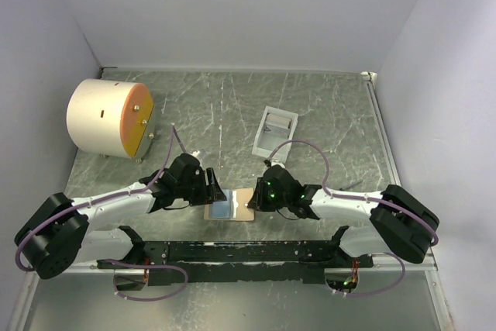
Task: Put the credit cards into the card holder
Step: Turn over the card holder at the center of the board.
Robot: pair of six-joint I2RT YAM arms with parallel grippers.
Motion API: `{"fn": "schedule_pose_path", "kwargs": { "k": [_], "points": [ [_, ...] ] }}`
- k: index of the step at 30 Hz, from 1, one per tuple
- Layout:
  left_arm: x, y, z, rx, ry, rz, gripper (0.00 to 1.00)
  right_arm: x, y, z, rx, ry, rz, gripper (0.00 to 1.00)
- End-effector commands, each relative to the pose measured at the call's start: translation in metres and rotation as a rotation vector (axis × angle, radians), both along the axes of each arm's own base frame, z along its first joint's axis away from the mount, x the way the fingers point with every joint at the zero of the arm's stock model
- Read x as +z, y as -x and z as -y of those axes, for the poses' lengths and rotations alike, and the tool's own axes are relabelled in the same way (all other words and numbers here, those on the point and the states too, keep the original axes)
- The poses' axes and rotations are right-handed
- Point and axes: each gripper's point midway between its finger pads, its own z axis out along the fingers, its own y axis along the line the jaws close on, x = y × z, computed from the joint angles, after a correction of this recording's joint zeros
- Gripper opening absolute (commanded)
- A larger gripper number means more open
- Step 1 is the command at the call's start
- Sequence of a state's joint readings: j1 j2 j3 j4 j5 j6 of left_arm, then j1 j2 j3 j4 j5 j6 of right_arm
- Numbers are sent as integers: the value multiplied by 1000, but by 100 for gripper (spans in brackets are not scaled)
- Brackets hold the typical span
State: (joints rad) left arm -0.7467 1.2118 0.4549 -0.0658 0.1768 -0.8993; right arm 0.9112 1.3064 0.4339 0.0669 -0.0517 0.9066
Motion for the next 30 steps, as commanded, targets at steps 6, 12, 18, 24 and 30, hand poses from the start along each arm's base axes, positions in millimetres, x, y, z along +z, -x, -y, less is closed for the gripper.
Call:
{"fn": "schedule_pose_path", "kwargs": {
  "k": [6,12,18,24,30],
  "points": [
    [30,-2,19,-35,132,30,69,-6,2,0,-8,-1,-1,18],
    [27,-2,21,-41,136,26,68,-7,3,0,-7,-3,-2,18],
    [38,-2,32,-66,210,35,69,-7,4,-1,-6,-5,-3,18],
    [53,2,50,-117,336,44,69,-4,1,-6,7,-24,19,20],
    [48,1,59,-143,367,20,68,4,-3,1,-17,-4,47,41]
  ]
}}
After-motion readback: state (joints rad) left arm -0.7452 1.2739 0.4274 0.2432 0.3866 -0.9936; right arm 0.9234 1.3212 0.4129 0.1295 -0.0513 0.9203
